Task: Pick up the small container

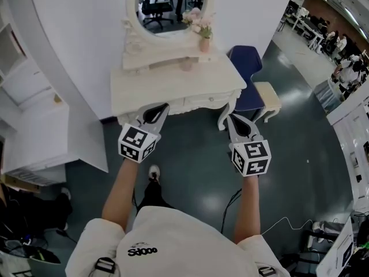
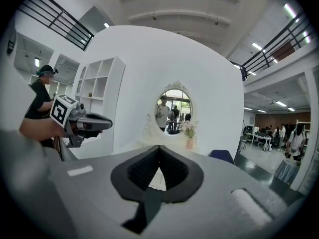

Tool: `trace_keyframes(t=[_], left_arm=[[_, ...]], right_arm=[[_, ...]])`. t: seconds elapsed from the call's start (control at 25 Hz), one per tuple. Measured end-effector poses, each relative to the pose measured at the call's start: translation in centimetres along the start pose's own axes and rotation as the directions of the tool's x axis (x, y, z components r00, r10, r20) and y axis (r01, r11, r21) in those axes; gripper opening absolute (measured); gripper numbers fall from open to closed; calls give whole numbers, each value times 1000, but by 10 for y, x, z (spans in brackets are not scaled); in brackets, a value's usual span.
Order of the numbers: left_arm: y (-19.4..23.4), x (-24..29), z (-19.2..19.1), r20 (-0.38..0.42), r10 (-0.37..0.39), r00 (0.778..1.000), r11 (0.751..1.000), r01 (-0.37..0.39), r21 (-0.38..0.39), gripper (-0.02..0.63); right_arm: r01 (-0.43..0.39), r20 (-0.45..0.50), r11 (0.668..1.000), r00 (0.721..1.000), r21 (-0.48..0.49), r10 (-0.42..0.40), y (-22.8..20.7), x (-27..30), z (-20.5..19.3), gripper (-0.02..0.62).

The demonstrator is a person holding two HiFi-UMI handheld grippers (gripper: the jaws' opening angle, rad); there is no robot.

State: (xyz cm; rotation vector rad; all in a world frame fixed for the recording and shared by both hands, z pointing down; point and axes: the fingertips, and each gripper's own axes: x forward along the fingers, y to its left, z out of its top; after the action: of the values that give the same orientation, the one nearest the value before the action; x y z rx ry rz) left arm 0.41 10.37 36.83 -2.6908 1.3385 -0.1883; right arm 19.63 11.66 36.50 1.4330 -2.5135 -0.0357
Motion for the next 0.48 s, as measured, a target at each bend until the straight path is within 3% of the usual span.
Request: trace_keyframes(t=[0.24,0.48], left_arm=[[53,65,-14,12,-15,1000,1000,15,2,18],[127,150,-15,24,-74,997,997,73,9,19]], right_arm=[[9,0,999,1000,35,-9,-31,61,-2,2],[29,8,999,1000,34,-29,-66,159,18,3]])
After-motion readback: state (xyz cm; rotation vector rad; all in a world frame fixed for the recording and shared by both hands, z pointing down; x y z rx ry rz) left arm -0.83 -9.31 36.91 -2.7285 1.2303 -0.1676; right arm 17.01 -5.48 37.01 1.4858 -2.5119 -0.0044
